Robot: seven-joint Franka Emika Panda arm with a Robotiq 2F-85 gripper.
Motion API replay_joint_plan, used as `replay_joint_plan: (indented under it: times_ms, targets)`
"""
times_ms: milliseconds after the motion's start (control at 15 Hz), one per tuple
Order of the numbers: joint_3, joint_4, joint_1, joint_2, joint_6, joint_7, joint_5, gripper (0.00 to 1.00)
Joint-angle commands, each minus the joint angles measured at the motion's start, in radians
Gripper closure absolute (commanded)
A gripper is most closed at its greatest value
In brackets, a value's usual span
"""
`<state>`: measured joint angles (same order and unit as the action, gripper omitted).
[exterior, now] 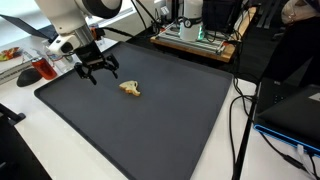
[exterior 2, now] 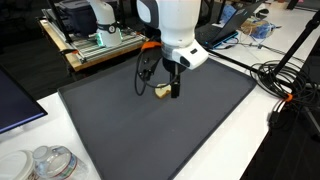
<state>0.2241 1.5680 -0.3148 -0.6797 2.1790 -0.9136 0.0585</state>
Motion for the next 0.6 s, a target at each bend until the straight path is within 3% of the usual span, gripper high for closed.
replay_joint_plan:
  times_ms: [0,533]
  targets:
    - [-0.032,-0.065,0.055,-0.028,-0.077,-0.174,-0.005,0.0]
    - [-0.066,-0.121,0.187,-0.051,-0.212,-0.415,0.045,0.0]
